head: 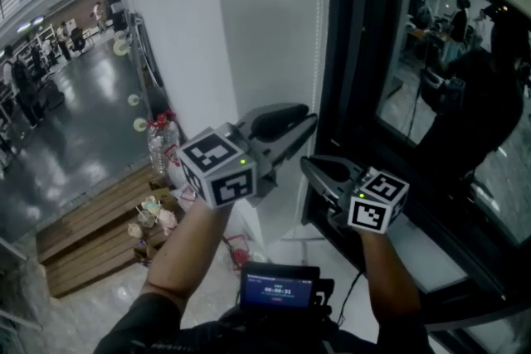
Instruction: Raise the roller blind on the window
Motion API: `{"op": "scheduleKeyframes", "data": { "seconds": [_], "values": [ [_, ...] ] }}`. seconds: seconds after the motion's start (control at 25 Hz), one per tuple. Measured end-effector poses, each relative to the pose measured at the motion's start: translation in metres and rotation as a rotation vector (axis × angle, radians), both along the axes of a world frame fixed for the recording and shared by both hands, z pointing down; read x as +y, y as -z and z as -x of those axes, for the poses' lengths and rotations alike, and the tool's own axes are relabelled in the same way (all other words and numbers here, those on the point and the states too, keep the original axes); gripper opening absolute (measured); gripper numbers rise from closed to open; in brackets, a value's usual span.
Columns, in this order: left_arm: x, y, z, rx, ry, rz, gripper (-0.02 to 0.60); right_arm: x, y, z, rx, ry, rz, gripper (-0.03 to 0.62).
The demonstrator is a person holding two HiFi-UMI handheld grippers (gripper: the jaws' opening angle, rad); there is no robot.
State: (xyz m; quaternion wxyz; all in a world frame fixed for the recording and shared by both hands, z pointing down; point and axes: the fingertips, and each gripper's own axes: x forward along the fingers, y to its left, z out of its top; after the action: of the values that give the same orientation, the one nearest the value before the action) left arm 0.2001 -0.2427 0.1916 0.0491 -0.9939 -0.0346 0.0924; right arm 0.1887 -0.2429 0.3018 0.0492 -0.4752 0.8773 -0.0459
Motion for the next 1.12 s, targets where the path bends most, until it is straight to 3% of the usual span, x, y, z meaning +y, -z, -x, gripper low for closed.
{"op": "scheduleKeyframes", "data": {
  "seconds": [0.2, 0.36, 0.6, 0.84, 1.12],
  "values": [
    [-0.002, -0.006, -0.018, -0.065, -0.022, 0.001, 0.0, 0.0, -0.001, 0.0, -0.004, -0.01, -0.003, 0.002],
    [0.003, -0.009, -0.012, -0.042, -0.033, -0.039, -0.002, 0.003, -0.001, 0.0, -0.013, -0.009, -0.004, 0.002],
    [0.011, -0.016, -0.005, 0.004, -0.017, -0.025, -0.002, 0.007, -0.01, 0.004, -0.009, 0.0, 0.015, 0.002],
    [0.0, -0.057, -0.005, -0.062, 0.051, -0.012, -0.002, 0.003, -0.05, 0.002, -0.027, -0.009, 0.103, 0.002],
    [0.003, -0.11, -0.012, -0.156, 0.05, 0.038, -0.001, 0.0, -0.101, -0.004, -0.053, -0.035, 0.21, 0.002]
  ]
}}
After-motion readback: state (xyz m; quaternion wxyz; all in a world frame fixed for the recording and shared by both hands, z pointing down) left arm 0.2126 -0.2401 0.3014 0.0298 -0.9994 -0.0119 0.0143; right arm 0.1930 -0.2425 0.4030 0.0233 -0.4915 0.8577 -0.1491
